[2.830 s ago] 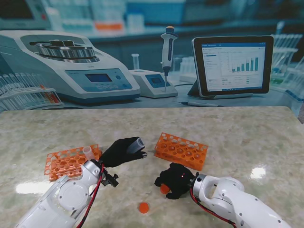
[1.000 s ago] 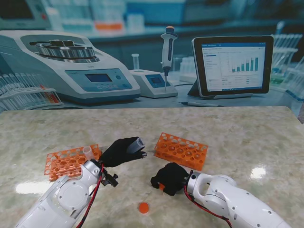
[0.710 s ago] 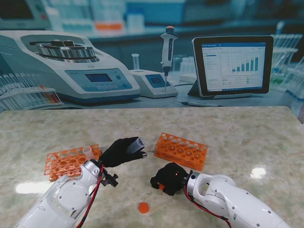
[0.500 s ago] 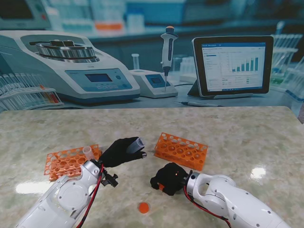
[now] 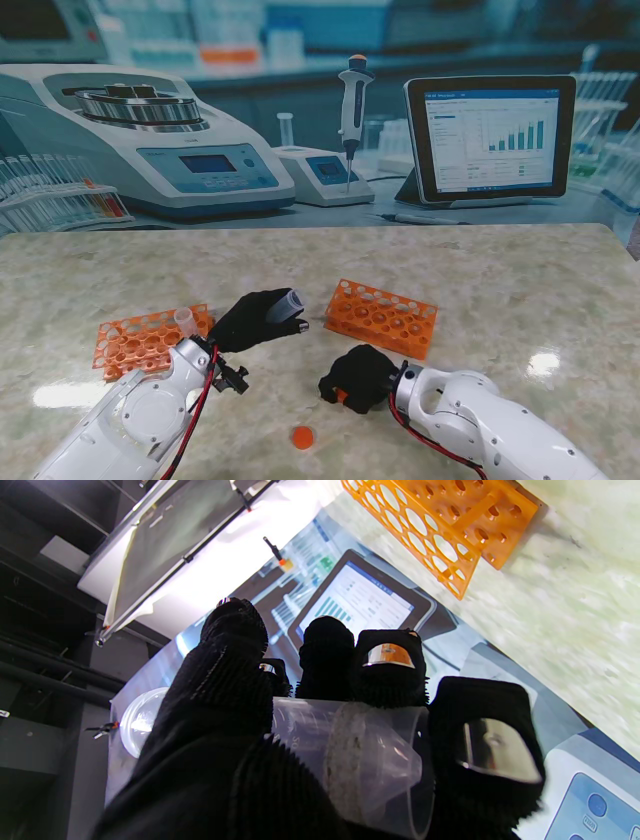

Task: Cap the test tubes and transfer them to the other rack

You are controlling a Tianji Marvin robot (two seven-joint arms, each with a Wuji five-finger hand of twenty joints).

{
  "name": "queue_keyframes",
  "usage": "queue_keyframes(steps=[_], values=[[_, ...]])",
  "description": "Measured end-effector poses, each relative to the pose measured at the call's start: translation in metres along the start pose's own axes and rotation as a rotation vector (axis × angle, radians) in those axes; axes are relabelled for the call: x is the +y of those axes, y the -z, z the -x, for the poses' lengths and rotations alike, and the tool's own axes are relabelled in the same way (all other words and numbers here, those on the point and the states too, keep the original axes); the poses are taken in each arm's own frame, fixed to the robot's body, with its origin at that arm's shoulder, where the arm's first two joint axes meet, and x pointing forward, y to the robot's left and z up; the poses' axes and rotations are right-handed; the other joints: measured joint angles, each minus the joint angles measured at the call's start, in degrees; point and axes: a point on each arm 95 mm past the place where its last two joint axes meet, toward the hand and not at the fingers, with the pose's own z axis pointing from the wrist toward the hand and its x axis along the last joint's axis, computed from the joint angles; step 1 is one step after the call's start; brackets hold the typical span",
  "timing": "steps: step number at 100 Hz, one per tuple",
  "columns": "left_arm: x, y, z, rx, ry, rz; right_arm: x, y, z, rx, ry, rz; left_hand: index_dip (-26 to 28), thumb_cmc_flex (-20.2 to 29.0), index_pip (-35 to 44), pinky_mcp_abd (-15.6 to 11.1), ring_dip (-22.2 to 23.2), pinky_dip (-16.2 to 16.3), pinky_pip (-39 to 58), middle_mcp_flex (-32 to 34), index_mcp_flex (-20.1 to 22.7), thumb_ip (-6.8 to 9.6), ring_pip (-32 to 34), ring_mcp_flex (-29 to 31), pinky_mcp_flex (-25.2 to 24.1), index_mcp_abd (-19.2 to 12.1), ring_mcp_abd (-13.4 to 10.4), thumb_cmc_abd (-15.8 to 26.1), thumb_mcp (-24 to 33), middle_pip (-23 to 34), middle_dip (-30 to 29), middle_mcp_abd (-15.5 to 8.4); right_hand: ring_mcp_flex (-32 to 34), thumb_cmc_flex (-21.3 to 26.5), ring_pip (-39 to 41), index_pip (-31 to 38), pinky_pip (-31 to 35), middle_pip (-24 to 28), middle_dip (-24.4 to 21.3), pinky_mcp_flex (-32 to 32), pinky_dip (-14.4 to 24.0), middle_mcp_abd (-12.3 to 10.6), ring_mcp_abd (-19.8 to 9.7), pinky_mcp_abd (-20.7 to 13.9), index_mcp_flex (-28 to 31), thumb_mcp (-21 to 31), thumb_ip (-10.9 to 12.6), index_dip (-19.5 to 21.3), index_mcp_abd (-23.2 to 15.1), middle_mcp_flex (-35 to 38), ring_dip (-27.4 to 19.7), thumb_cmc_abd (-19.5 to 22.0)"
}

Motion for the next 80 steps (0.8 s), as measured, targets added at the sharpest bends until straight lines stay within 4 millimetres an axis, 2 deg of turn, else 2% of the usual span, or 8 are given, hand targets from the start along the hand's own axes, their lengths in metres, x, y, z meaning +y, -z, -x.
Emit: queue_keyframes(steps=[27, 31, 37, 80], values=[[-0.0002, 0.0, 0.0, 0.0, 0.0, -0.001, -0.0004, 0.0032, -0.0011, -0.004, -0.009, 0.004, 0.0, 0.0, 0.0, 0.01, 0.0, -0.01, 0.0, 0.0, 0.0, 0.0, 0.0, 0.0, 0.0, 0.0, 0.0, 0.0, 0.0, -0.01, 0.0, -0.02, 0.0, 0.14, 0.17, -0.85, 0.0, -0.01, -0.04, 0.24, 0.01, 0.07, 0.0, 0.0, 0.9, 0.0, -0.85, -0.02, -0.31, 0.21, -0.01, 0.0], [-0.0003, 0.0001, 0.0001, 0.0, 0.0, -0.001, -0.0003, 0.0033, -0.0013, -0.004, -0.009, 0.005, 0.0, 0.0, 0.0, 0.01, 0.0, -0.01, 0.0, 0.0, 0.0, 0.0, 0.0, 0.0, 0.0, 0.0, 0.0, 0.0, 0.0, -0.01, 0.0, -0.02, 0.65, 0.14, 3.05, -0.85, 0.01, -0.01, -0.04, 0.27, 0.01, 0.1, -0.14, 0.0, 0.95, 0.0, -0.86, 0.0, -0.32, 0.28, -0.11, -0.06], [-0.0006, 0.0002, 0.0002, -0.001, 0.0, -0.002, 0.0001, 0.0033, -0.0016, -0.004, -0.01, 0.006, 0.0, 0.0, 0.0, 0.01, 0.0, -0.01, 0.0, 0.0, 0.0, 0.0, 0.0, 0.0, 0.0, 0.0, 0.0, 0.0, 0.0, -0.01, 0.0, -0.02, 0.63, 0.28, 3.33, -1.15, 0.03, -0.01, -0.05, 0.32, 0.02, 0.14, -0.23, 0.0, 1.55, 0.23, -0.88, 0.11, -0.49, 0.43, -0.58, -0.7], [-0.0009, 0.0007, 0.0003, -0.001, 0.0, -0.005, 0.004, 0.0029, -0.0006, -0.007, -0.012, 0.021, 0.0, 0.0, 0.0, 0.03, 0.0, -0.02, 0.0, 0.0, 0.0, 0.0, -0.01, 0.0, 0.01, 0.0, 0.0, 0.0, 0.0, -0.01, -0.01, -0.06, 1.23, 0.54, 3.05, -1.63, 0.06, -0.02, -0.16, 0.68, 0.03, 0.31, -0.31, 0.0, 2.2, 0.54, -1.71, 1.51, -0.72, 0.59, -0.76, -0.94]])
